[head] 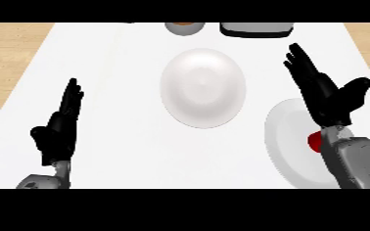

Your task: Pick the can from the plate and place it in the plate

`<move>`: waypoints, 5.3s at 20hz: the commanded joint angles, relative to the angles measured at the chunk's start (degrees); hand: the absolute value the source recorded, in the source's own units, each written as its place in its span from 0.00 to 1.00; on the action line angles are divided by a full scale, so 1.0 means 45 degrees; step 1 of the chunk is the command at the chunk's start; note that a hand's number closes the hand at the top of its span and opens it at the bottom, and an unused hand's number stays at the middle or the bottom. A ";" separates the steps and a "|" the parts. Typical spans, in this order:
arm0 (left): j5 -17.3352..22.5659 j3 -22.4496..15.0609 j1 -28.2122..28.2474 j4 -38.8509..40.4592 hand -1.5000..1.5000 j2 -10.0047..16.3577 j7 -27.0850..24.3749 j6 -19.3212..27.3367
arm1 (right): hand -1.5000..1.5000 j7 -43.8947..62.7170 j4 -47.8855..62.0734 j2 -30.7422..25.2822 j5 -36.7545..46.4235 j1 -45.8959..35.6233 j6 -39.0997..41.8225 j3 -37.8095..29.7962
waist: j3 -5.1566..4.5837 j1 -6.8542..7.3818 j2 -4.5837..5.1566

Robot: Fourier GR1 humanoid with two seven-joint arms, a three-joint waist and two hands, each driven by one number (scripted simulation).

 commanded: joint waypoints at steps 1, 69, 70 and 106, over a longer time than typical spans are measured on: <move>0.0017 0.0692 -0.0717 -0.0221 0.50 0.0593 0.0369 -0.0462 | 1.00 -0.0102 -0.0270 0.0082 0.0012 -0.0199 0.0840 0.0050 | -0.0190 -0.0483 0.0037; -0.0566 0.1891 -0.2793 -0.1657 0.50 0.0202 0.2179 -0.4531 | 0.00 0.8818 0.0286 -0.2128 0.9419 0.1883 0.5954 0.0936 | -0.0189 -0.0527 0.0038; -0.0308 0.2355 -0.3319 -0.0824 0.50 0.0218 0.1632 -0.4900 | 0.00 0.8630 0.0535 -0.2133 0.9461 0.1673 0.6346 0.0668 | -0.0191 -0.0541 0.0047; -0.0405 0.3196 -0.3007 -0.1600 0.50 0.0273 0.2384 -0.5486 | 1.00 0.9798 -0.9278 -0.0175 1.8423 0.8766 -0.1499 0.3387 | -0.0211 -0.0815 -0.0030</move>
